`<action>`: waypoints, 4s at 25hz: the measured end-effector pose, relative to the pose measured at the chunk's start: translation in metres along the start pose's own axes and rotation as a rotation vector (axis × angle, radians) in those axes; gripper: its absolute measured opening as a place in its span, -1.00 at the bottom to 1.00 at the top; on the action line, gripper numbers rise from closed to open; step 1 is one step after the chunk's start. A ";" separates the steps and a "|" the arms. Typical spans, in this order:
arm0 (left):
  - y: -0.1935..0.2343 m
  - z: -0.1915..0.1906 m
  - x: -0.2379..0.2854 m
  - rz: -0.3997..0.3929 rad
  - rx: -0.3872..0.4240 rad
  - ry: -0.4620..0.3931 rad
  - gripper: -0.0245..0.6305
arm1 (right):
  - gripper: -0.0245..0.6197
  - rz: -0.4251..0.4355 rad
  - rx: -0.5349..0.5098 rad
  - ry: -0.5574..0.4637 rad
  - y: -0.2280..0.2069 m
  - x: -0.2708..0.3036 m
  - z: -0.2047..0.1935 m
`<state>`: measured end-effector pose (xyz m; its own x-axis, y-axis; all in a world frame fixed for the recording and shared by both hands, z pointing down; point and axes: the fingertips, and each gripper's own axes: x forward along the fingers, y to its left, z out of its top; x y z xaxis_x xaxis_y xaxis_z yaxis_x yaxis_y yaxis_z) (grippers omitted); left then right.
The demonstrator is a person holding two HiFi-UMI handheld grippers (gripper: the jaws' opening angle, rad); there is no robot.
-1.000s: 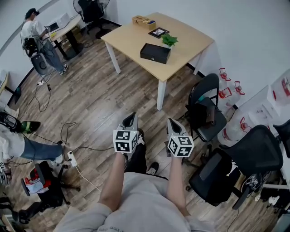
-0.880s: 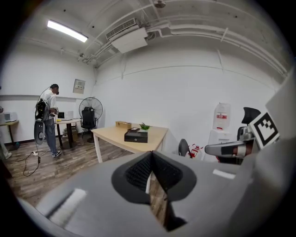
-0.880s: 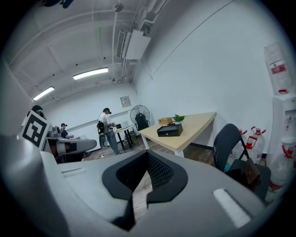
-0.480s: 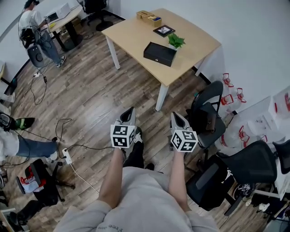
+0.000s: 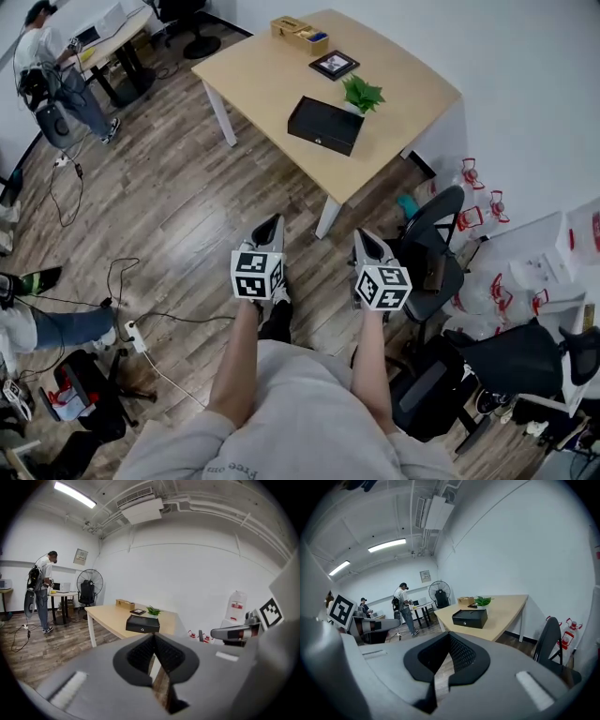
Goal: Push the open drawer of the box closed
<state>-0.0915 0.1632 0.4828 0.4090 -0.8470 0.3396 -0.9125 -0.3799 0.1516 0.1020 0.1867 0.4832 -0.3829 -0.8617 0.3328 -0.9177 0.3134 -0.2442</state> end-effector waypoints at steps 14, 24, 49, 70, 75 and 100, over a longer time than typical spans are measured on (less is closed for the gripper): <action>0.073 0.033 0.106 -0.045 -0.001 0.076 -0.77 | -0.92 -0.044 0.009 0.030 -0.023 0.118 0.043; 0.108 0.045 0.147 -0.079 -0.028 0.074 -0.77 | -0.92 -0.092 -0.015 0.066 -0.038 0.163 0.052; 0.121 0.033 0.235 -0.006 -0.032 0.140 -0.77 | -0.92 0.117 -0.180 0.150 -0.085 0.284 0.102; 0.098 0.014 0.314 0.061 -0.028 0.212 -0.77 | -0.92 0.343 -0.322 0.321 -0.136 0.391 0.083; 0.086 0.002 0.323 0.063 -0.030 0.227 -0.77 | -0.92 0.387 -0.359 0.367 -0.141 0.406 0.068; 0.070 -0.045 0.361 0.011 -0.051 0.267 -0.76 | -0.92 0.388 -0.598 0.643 -0.132 0.420 0.027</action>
<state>-0.0076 -0.1523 0.6579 0.3902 -0.7207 0.5730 -0.9187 -0.3461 0.1903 0.0654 -0.2279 0.6308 -0.4933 -0.3274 0.8059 -0.5487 0.8360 0.0038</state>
